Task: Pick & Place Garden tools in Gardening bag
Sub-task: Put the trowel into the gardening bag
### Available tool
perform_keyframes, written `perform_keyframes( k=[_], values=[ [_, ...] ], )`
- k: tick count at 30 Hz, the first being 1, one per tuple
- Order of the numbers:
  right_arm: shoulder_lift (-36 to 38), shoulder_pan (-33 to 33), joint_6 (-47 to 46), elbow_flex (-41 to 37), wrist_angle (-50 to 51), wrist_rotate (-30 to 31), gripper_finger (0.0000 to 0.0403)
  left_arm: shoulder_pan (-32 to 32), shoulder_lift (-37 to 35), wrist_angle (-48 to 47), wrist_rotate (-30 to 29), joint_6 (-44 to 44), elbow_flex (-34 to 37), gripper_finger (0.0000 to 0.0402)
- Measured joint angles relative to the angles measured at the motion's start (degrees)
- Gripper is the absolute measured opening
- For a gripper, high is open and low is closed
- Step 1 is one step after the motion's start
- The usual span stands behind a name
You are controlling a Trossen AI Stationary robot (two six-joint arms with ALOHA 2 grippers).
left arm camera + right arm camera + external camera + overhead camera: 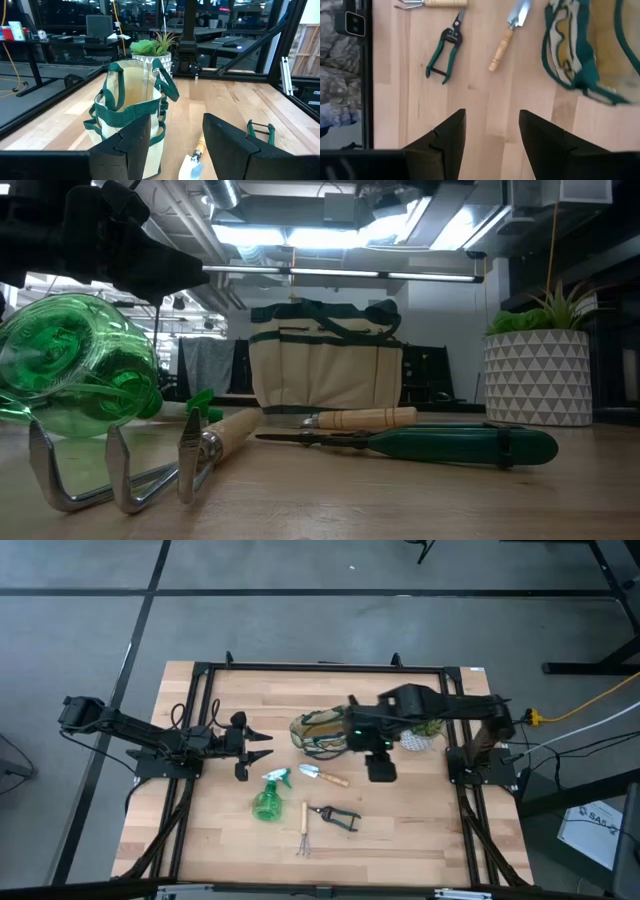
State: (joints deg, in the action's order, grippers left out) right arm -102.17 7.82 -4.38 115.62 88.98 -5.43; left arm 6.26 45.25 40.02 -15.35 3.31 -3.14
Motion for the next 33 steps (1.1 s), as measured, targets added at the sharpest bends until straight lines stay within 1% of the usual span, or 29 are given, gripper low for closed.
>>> perform_keyframes(
  k=[2, 5, 8, 11, 15, 19, 23, 26, 30, 33],
  values=[
    [3.2, 1.4, -2.5, -4.3, -1.8, 2.2, 0.0187, 0.0, 0.0, 0.0, 0.0, 0.0, 0.0, 0.0176],
    [8.7, 3.6, -5.5, -12.4, -8.0, 4.2, 0.0187, 0.0, 0.0, 0.0, 0.0, 0.0, 0.0, 0.0178],
    [14.3, 5.9, -7.7, -21.8, -16.8, 4.3, 0.0187, 0.0, 0.0, 0.0, 0.0, 0.0, 0.0, 0.0177],
    [18.4, 8.2, -11.8, -31.6, -26.6, 4.3, 0.0187, 0.0, 0.0, 0.0, 0.0, 0.0, 0.0, 0.0176],
    [20.9, 11.7, -17.3, -42.8, -38.3, 3.7, 0.0187, 0.0, 0.0, 0.0, 0.0, 0.0, 0.0, 0.0178],
    [20.8, 15.8, -22.5, -50.9, -49.6, 3.7, 0.0187, 0.0, 0.0, 0.0, 0.0, 0.0, 0.0, 0.0176],
    [20.2, 19.1, -27.6, -56.8, -63.4, 3.8, 0.0187, 0.0, 0.0, 0.0, 0.0, 0.0, 0.0, 0.0177],
    [19.6, 21.1, -28.4, -59.3, -72.6, 3.8, 0.0187, 0.0, 0.0, 0.0, 0.0, 0.0, 0.0, 0.0177],
    [17.6, 23.7, -28.4, -59.9, -78.4, 4.1, 0.0187, 0.0, 0.0, 0.0, 0.0, 0.0, 0.0, 0.0176],
    [15.3, 25.4, -28.4, -59.9, -81.7, 5.9, 0.0187, 0.0, 0.0, 0.0, 0.0, 0.0, 0.0, 0.0177]
  ],
)
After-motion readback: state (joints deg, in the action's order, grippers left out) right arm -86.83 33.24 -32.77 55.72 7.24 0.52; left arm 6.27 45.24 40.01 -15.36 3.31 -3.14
